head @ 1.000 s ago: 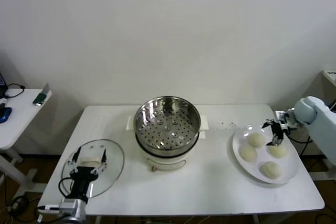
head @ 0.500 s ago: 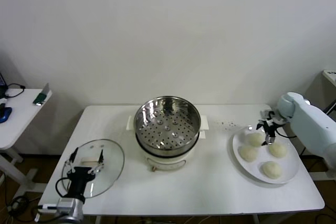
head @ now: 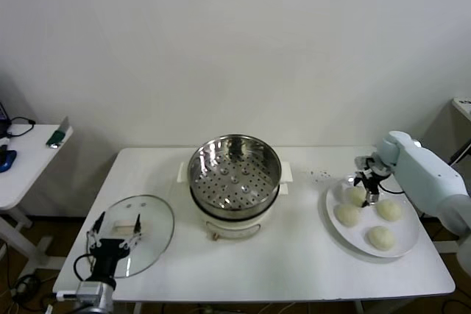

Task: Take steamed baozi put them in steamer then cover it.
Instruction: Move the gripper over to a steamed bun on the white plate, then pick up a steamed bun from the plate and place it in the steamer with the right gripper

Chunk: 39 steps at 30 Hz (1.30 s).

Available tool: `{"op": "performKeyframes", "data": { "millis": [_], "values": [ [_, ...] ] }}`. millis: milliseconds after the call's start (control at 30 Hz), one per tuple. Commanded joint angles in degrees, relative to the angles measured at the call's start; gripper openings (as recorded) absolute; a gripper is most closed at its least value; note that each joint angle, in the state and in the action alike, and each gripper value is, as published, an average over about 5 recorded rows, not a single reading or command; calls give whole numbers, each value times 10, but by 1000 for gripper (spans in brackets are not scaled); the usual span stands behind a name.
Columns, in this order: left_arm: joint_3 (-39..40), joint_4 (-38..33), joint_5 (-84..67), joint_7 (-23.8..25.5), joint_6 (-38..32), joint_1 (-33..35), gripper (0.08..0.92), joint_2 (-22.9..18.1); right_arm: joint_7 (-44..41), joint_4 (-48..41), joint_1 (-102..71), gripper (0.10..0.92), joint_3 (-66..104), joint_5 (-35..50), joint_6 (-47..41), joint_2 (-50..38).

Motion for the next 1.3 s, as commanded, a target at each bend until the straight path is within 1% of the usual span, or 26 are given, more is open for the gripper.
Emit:
{"op": "performKeyframes", "data": {
  "millis": [33, 233, 333, 533, 667, 900, 1133, 1300],
  "values": [
    [-1, 1, 0, -1, 1, 1, 823, -1, -1, -10, 4, 710, -5, -6, 3, 8],
    [-1, 0, 0, -3, 1, 2, 823, -1, -3, 1, 15, 696, -12, -2, 9, 0],
    [-2, -1, 0, -3, 1, 5, 823, 0, -6, 18, 44, 696, -43, 10, 20, -7],
    [-3, -5, -1, -2, 1, 10, 823, 0, -15, 110, 162, 696, -178, 57, 51, -22],
    [-1, -15, -1, 7, 2, 18, 823, 0, -18, 171, 244, 696, -255, 92, 82, -11],
    [1, -20, 0, 9, 1, 29, 823, -4, -23, 234, 346, 696, -312, 118, 138, 53],
    [1, -20, -2, 8, -3, 42, 823, -4, -26, 254, 385, 696, -320, 141, 173, 141],
    [-1, -22, -5, 8, -3, 48, 823, -2, -27, 258, 392, 696, -321, 137, 204, 202]
  ]
}}
